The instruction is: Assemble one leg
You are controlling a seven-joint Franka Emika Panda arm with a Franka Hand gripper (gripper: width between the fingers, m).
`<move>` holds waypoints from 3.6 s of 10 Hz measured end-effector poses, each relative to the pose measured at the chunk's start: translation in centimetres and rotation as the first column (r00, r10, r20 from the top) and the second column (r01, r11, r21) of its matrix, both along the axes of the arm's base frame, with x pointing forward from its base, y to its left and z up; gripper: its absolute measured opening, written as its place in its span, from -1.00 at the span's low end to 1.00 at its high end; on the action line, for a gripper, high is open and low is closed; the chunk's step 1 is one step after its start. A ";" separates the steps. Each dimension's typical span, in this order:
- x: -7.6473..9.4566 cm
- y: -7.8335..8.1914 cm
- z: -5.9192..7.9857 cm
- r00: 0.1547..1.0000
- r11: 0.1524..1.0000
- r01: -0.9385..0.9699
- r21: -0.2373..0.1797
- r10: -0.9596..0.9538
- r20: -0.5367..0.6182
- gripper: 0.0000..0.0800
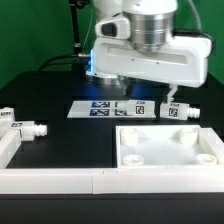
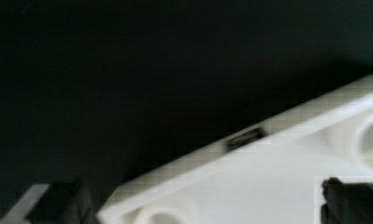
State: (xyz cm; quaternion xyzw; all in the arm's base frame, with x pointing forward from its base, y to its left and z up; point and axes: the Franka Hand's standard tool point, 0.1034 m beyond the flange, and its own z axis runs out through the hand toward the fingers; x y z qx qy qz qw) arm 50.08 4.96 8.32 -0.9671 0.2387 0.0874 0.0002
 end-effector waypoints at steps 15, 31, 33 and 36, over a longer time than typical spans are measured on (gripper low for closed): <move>-5.6 4.0 -1.3 0.878 0.880 0.475 -0.031 -0.476 -0.055 0.62; -12.9 8.2 -7.3 0.663 0.657 0.745 -0.112 -0.749 0.016 0.62; -12.9 8.3 -7.3 0.666 0.660 0.742 -0.114 -0.746 0.014 0.30; -12.9 8.3 -7.3 0.667 0.661 0.742 -0.112 -0.745 0.015 -0.28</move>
Offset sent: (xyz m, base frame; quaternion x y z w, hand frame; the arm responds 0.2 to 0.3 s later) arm 0.0000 0.0000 0.0000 0.0000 0.0000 0.0000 1.0000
